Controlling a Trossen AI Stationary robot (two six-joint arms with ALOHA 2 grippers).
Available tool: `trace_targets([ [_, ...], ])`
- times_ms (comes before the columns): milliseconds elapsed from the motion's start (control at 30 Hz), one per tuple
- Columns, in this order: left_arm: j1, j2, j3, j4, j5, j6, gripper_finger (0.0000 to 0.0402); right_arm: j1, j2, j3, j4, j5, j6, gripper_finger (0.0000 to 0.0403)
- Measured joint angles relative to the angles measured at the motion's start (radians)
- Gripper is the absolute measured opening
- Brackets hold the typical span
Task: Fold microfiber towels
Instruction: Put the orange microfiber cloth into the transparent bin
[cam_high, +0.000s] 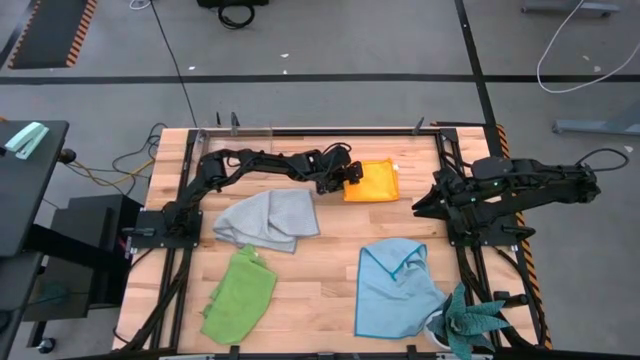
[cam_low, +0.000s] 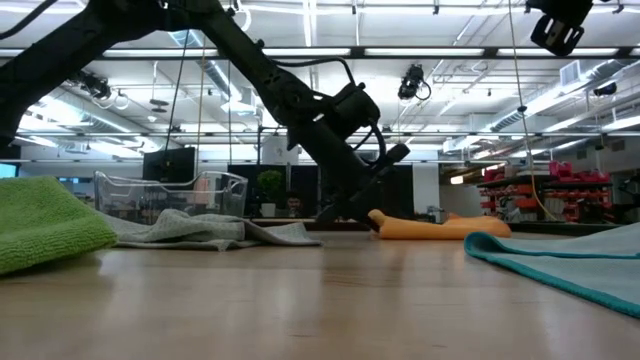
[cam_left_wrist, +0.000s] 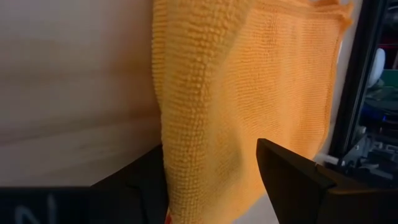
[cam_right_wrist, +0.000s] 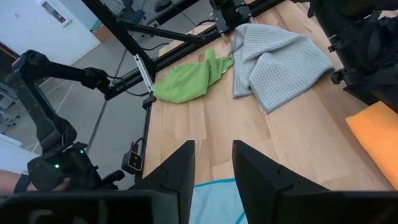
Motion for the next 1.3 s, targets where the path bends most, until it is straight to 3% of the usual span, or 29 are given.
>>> trace_targets([
  [300, -0.003, 0.006, -0.003, 0.066, -0.035, -0.019, 0.0208, 0.0, 0.008, 0.0, 0.004, 0.008, 0.0, 0.0115],
  [567, -0.004, 0.008, -0.004, 0.077, -0.08, 0.013, 0.0101, 0.0, 0.015, 0.0, 0.003, 0.008, 0.0, 0.0115],
  [767, -0.002, 0.008, -0.004, 0.204, -0.102, 0.064, 0.0014, 0.0, 0.025, 0.0, 0.003, 0.016, 0.0, 0.0115],
  [1100, 0.001, 0.008, 0.097, 0.23, -0.109, 0.139, 0.001, 0.0, 0.036, 0.0, 0.003, 0.024, 0.001, 0.0115],
  [1300, 0.019, 0.005, 0.231, 0.063, -0.108, 0.222, 0.001, 0.0, 0.036, 0.0, 0.002, 0.056, 0.015, 0.0115],
])
